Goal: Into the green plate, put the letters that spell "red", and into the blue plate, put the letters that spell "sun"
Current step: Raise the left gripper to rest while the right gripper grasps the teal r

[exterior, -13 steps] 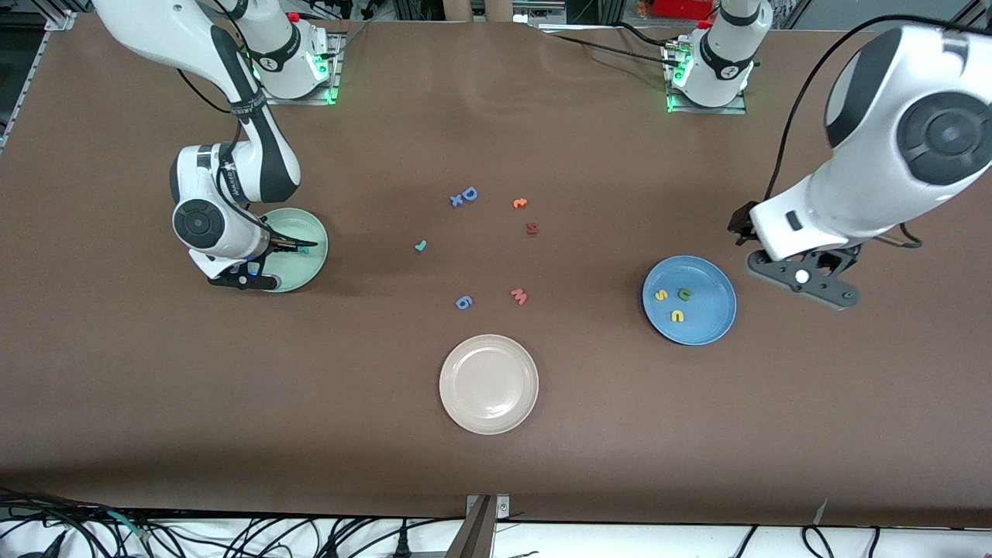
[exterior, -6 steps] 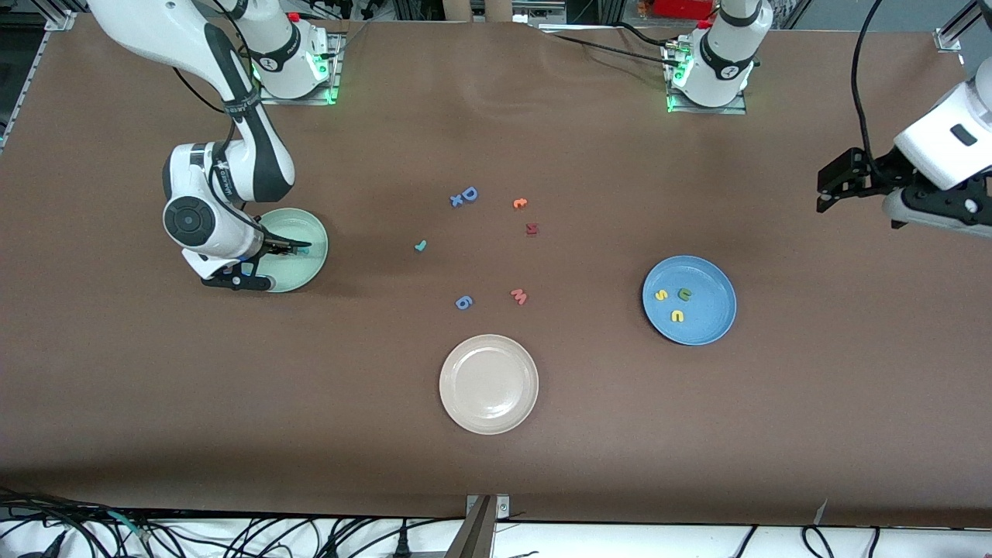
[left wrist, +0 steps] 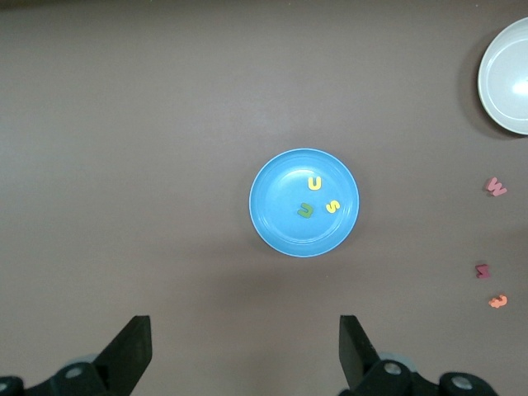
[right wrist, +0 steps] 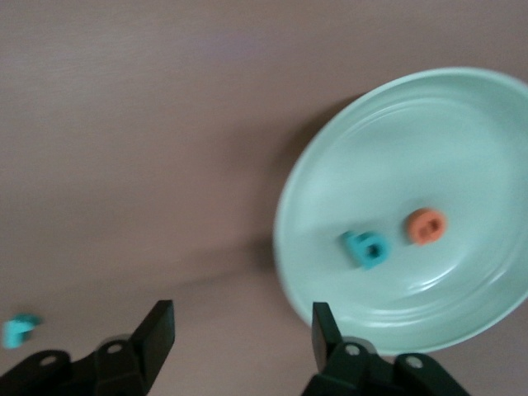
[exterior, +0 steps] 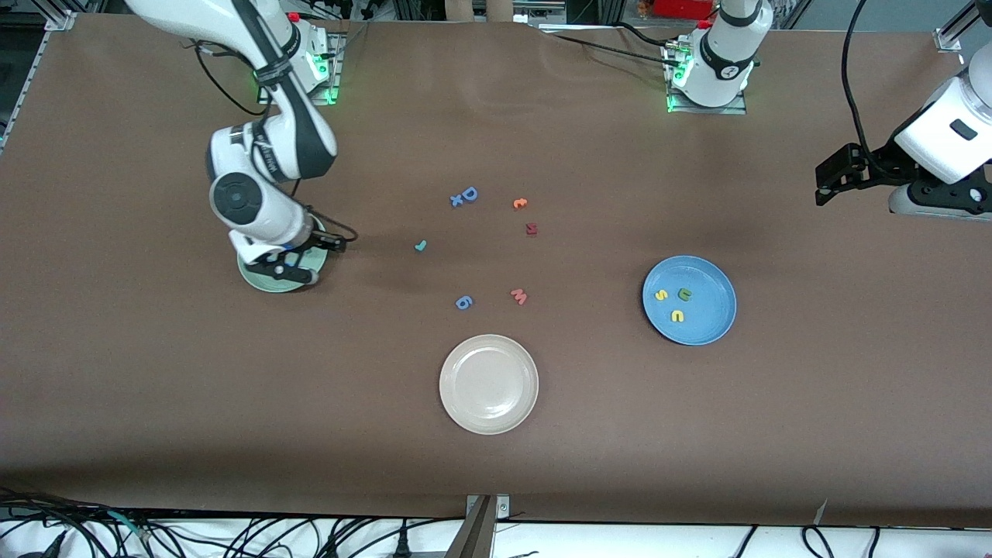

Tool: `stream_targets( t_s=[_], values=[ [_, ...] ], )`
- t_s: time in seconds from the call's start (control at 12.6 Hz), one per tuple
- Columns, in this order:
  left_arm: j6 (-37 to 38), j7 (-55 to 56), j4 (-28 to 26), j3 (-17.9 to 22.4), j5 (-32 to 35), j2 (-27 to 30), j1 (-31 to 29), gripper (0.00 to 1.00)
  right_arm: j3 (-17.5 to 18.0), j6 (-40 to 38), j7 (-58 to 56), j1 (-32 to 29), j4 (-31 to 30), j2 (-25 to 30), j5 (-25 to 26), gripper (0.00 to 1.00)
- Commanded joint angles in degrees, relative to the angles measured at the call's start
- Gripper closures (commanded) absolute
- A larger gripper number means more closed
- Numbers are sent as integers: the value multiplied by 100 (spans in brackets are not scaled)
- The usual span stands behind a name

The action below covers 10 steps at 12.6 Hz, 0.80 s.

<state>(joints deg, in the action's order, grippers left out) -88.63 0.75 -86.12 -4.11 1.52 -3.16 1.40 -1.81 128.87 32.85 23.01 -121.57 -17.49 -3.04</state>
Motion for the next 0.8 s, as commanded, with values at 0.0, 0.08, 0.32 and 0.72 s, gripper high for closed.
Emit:
stream_targets(
  t_s=[0.0, 0.08, 0.32, 0.72],
  values=[
    [30, 48, -194, 42, -108, 176, 1, 0, 408, -29, 764, -7, 203, -88, -101, 21],
    [30, 39, -194, 42, -108, 167, 1, 0, 532, 24, 949, 10, 247, -149, -101, 21],
    [223, 39, -168, 42, -116, 140, 1, 0, 831, 471, 1626, 98, 274, -421, -101, 21],
    [250, 39, -177, 42, -151, 149, 1, 0, 849, 1298, 2427, 607, 274, -940, -92, 17]
  ],
)
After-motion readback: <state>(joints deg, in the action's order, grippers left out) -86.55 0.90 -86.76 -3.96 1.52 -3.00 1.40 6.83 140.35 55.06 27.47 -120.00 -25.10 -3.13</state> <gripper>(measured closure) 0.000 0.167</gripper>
